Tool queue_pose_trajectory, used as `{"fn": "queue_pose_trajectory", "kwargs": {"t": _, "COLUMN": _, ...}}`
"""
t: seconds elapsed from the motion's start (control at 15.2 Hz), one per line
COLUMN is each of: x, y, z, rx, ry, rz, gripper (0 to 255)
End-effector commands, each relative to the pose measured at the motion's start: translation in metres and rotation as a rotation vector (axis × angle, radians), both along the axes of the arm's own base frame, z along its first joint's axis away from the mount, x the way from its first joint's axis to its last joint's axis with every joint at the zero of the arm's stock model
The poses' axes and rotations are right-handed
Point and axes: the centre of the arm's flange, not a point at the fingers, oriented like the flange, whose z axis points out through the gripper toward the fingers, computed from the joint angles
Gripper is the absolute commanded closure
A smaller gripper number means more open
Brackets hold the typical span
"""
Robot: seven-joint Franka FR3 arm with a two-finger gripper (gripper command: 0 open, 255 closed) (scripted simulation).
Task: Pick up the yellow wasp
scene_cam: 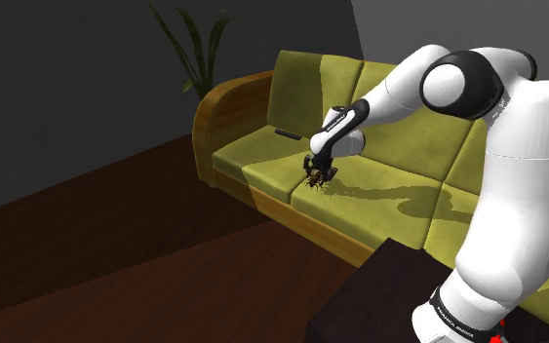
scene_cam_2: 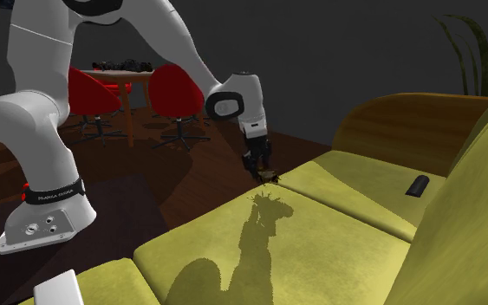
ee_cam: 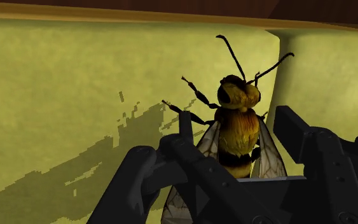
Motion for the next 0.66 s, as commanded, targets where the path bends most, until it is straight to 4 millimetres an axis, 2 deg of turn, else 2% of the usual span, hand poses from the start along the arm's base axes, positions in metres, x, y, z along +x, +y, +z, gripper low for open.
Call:
{"fn": "queue_pose_trajectory", "kwargs": {"t": 0.0, "x": 0.001, "y": 0.001, "z": 0.01, "rx": 0.0, "ry": 0.0, "rz": 0.0, "gripper": 255}}
{"fn": "queue_pose_trajectory", "kwargs": {"t": 0.46, "x": 0.001, "y": 0.001, "z": 0.047, "rx": 0.0, "ry": 0.0, "rz": 0.0, "gripper": 255}}
{"fn": "queue_pose_trajectory", "kwargs": {"t": 0.59, "x": 0.001, "y": 0.001, "z": 0.048, "rx": 0.0, "ry": 0.0, "rz": 0.0, "gripper": 255}}
